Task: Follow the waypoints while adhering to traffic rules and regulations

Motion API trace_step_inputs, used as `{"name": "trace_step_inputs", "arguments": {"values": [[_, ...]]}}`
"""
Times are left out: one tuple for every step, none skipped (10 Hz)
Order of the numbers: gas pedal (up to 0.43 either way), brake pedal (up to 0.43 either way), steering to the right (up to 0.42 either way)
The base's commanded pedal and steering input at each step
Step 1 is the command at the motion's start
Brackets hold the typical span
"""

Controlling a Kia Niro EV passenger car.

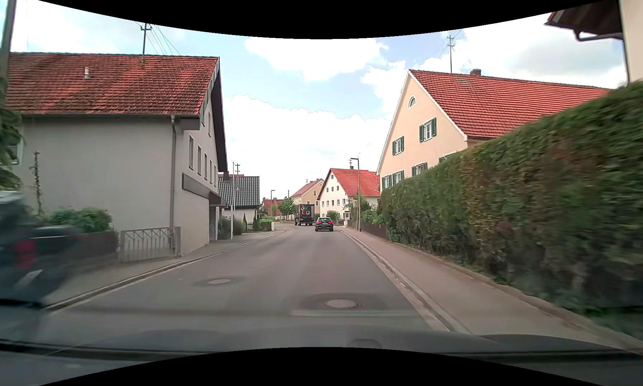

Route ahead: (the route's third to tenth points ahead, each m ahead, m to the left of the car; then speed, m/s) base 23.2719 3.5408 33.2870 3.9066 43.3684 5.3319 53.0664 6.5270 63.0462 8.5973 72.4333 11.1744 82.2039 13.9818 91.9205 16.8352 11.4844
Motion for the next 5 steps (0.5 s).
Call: {"name": "trace_step_inputs", "arguments": {"values": [[0.098, 0.000, -0.008], [0.098, 0.000, -0.009], [0.098, 0.000, -0.009], [0.098, 0.000, -0.009], [0.098, 0.000, -0.009]]}}
